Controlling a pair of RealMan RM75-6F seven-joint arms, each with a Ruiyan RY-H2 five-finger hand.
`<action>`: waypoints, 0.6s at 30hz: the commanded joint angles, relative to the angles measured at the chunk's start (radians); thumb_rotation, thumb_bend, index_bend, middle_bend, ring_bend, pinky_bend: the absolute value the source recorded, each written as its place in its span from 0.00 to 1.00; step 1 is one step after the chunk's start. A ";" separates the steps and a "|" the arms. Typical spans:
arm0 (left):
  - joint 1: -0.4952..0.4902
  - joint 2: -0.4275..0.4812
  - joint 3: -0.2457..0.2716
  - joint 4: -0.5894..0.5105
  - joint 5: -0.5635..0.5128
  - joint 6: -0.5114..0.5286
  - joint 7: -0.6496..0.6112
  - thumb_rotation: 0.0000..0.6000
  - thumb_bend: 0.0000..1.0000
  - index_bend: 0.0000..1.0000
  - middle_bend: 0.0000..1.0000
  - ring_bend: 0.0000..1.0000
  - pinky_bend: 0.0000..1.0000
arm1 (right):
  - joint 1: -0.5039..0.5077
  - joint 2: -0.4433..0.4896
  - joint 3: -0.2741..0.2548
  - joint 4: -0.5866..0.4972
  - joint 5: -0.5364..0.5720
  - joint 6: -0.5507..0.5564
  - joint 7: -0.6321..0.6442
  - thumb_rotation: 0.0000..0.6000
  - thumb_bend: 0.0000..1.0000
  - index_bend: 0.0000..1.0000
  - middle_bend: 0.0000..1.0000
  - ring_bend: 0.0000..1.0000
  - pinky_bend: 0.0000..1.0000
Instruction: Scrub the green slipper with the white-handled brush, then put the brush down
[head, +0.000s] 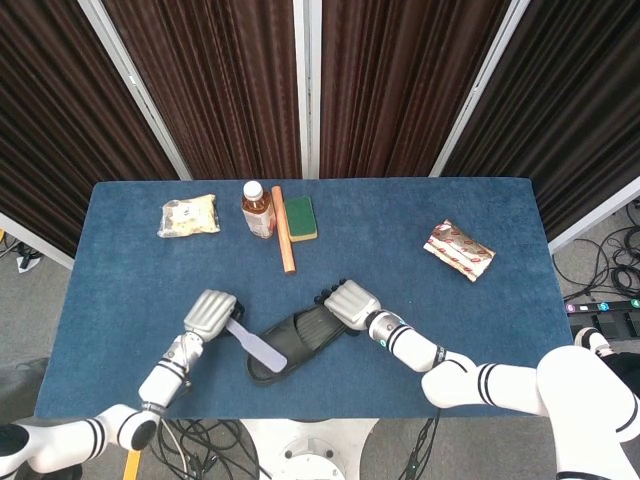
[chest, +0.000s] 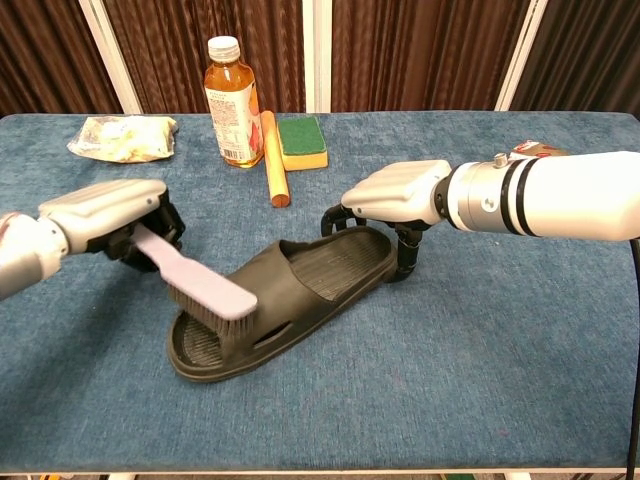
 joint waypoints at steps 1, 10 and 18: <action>-0.024 -0.041 -0.057 0.042 -0.072 -0.023 0.045 1.00 0.85 1.00 1.00 1.00 1.00 | 0.001 0.000 -0.002 -0.002 0.003 0.002 -0.002 1.00 0.31 0.41 0.42 0.25 0.24; -0.028 -0.045 -0.131 0.093 -0.163 -0.031 0.016 1.00 0.85 1.00 1.00 1.00 1.00 | 0.008 -0.002 -0.006 -0.001 0.013 0.004 -0.005 1.00 0.31 0.41 0.42 0.25 0.24; 0.046 0.051 -0.015 -0.084 0.009 0.076 -0.036 1.00 0.85 1.00 1.00 1.00 1.00 | 0.013 -0.009 -0.007 0.007 0.015 0.001 -0.001 1.00 0.31 0.41 0.42 0.25 0.24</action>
